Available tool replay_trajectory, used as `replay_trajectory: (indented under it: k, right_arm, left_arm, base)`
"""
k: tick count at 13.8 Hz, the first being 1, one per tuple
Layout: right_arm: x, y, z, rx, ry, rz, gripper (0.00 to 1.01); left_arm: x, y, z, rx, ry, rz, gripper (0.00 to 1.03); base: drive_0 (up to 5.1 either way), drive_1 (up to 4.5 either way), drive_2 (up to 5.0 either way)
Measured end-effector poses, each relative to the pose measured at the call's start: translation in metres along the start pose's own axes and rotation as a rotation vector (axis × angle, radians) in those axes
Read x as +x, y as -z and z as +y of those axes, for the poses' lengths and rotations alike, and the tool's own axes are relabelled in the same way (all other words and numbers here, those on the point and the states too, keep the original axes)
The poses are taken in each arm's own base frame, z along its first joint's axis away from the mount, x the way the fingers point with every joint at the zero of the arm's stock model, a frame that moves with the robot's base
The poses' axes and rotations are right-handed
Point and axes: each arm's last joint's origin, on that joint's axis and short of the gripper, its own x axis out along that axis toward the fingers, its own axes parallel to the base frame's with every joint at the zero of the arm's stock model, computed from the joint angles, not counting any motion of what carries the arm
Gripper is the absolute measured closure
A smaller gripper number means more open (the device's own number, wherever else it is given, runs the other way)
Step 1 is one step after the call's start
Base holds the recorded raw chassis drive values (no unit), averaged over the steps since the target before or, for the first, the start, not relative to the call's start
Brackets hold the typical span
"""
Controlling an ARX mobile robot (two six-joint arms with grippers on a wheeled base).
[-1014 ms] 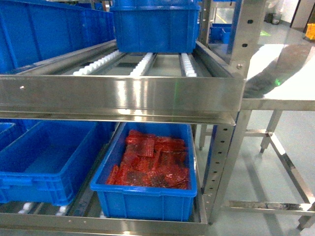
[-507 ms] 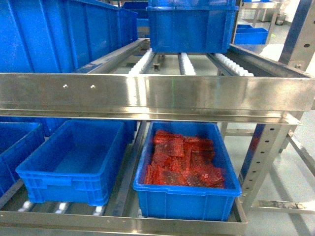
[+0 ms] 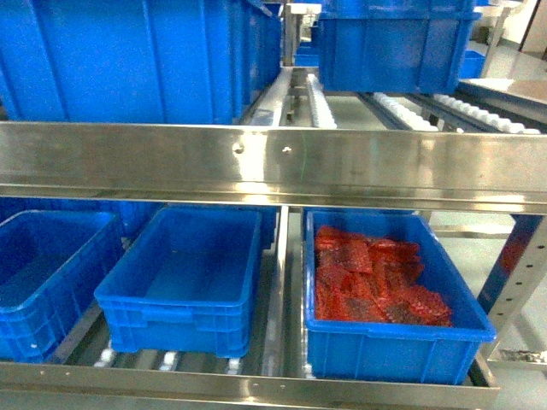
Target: Pick blue part to blue bin on bottom shelf
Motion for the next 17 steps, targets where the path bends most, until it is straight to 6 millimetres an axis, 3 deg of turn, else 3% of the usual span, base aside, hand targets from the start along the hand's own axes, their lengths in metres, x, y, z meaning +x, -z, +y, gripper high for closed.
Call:
replay_trajectory:
  k: [17]
  right_arm:
    - [0.0000,-0.0001,0.0001,0.000,-0.003,-0.001,0.03]
  left_arm:
    - [-0.0001,0.0001,0.0003,0.000,-0.005,0.000,0.60]
  base:
    - [0.0,0.00,0.0]
